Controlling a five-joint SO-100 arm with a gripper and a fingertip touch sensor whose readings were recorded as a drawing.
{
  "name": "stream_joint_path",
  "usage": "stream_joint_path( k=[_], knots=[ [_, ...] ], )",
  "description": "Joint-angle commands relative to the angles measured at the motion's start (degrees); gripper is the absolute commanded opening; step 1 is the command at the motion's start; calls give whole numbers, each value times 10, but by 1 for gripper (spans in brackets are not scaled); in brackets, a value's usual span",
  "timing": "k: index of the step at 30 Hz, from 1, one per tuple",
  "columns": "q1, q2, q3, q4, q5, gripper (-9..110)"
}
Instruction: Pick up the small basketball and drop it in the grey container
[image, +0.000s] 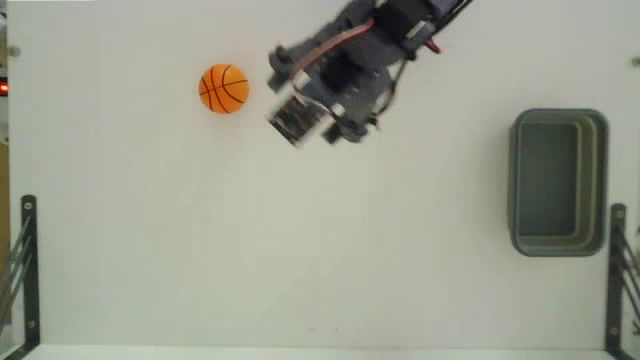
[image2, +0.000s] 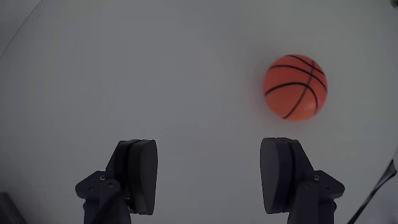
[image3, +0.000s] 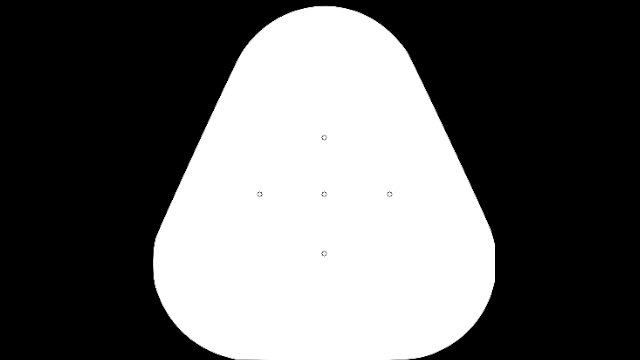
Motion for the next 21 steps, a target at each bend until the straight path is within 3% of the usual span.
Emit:
stream_joint_path(
  k=[1,21],
  knots=[
    [37,21,2,1,3,110],
    [105,21,2,1,3,110]
  ],
)
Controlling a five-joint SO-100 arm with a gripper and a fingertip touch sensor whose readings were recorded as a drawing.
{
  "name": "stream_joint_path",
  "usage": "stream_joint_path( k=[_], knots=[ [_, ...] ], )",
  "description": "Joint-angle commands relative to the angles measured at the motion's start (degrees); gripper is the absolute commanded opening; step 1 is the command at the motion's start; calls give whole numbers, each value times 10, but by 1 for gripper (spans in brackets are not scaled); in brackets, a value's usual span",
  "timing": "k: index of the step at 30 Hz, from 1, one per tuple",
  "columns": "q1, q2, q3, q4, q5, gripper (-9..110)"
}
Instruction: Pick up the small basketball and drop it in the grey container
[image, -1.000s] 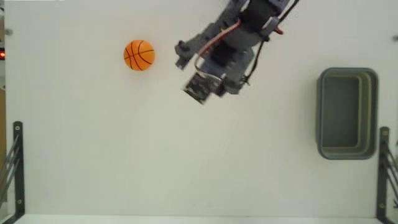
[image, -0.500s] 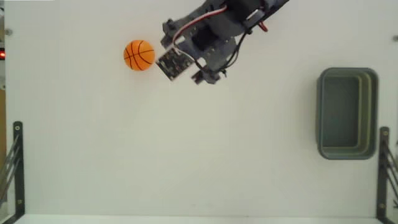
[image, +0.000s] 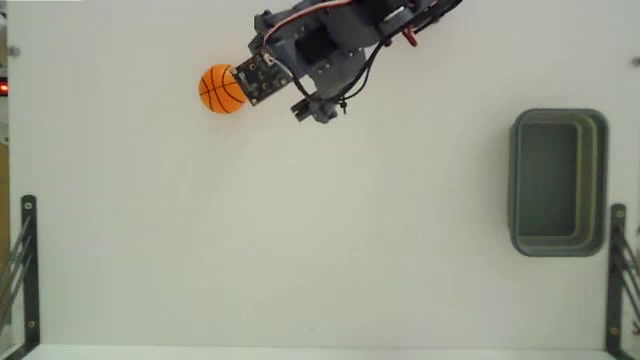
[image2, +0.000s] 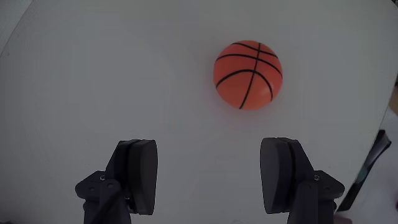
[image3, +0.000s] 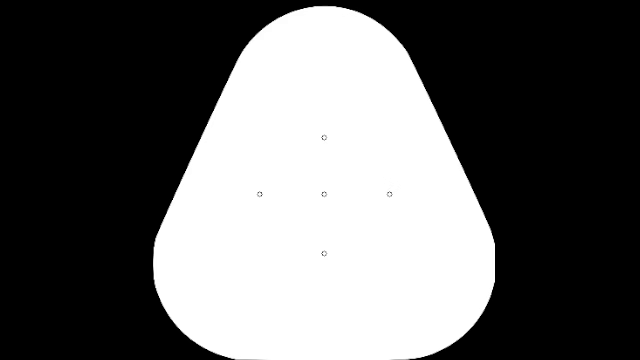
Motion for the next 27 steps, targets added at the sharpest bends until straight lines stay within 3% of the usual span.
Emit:
stream_joint_path(
  k=[1,27],
  knots=[
    [13,21,2,1,3,110],
    [51,21,2,1,3,110]
  ],
)
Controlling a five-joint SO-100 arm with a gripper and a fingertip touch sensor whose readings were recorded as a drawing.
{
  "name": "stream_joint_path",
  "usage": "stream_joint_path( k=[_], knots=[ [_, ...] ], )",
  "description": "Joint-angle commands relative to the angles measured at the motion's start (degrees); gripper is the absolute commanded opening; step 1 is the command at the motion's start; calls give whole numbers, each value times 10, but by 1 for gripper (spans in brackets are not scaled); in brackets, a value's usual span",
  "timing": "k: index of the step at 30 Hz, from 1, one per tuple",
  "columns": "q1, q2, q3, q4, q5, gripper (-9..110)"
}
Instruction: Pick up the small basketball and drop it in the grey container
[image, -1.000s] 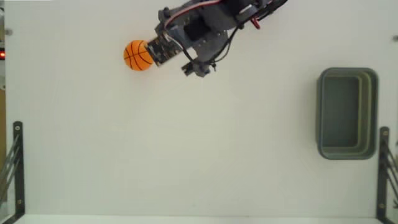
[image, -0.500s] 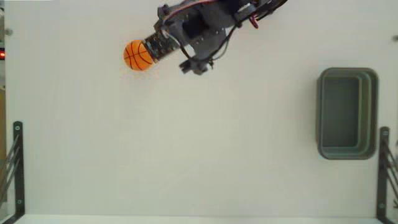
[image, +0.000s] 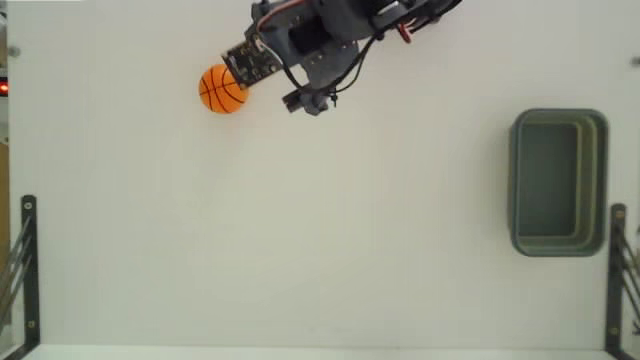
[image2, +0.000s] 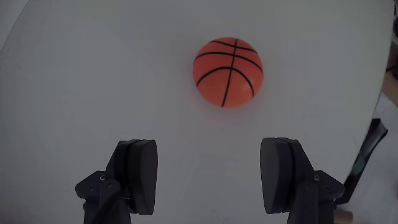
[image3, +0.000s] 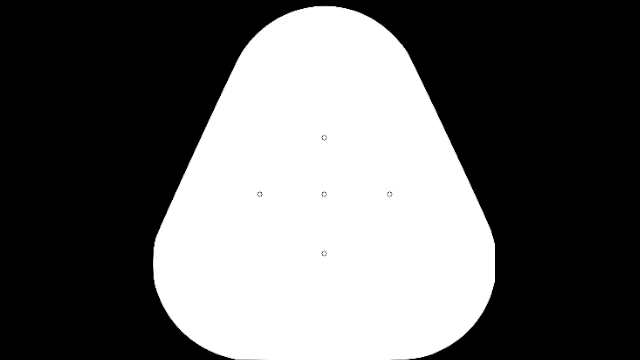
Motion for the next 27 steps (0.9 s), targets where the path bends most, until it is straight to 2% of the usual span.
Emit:
stream_joint_path(
  k=[1,27],
  knots=[
    [14,21,2,1,3,110],
    [56,21,2,1,3,110]
  ],
)
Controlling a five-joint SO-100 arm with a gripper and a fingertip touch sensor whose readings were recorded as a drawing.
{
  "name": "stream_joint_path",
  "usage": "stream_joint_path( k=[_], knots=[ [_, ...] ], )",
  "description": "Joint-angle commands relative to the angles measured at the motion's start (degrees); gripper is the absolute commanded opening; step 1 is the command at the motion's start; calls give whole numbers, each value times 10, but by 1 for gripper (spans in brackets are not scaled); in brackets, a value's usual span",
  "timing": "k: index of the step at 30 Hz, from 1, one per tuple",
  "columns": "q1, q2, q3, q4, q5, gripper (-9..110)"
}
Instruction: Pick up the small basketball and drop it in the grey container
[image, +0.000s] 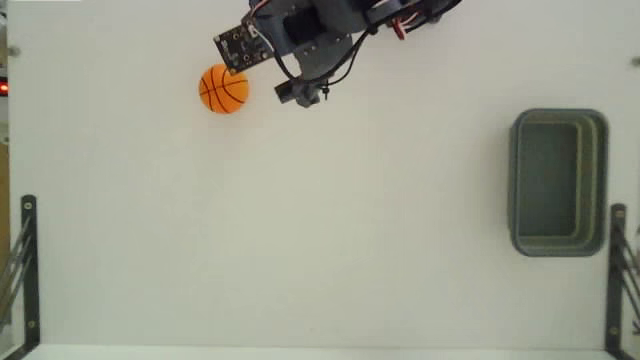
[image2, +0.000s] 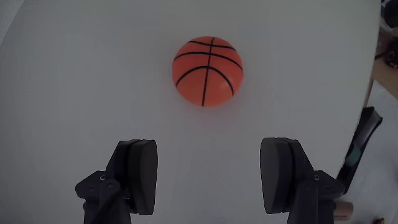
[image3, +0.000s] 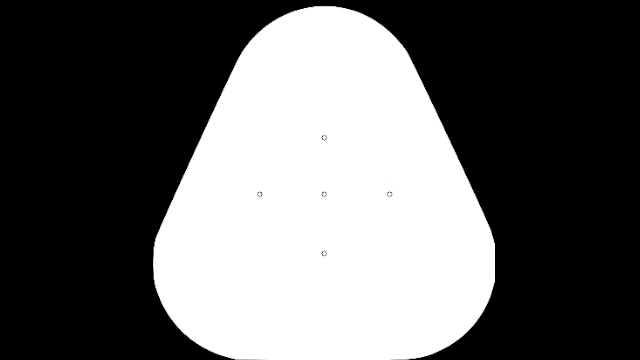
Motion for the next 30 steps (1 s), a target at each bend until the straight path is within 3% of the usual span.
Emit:
stream_joint_path(
  k=[1,30],
  knots=[
    [11,21,2,1,3,110],
    [11,-19,-3,-33,3,110]
  ],
)
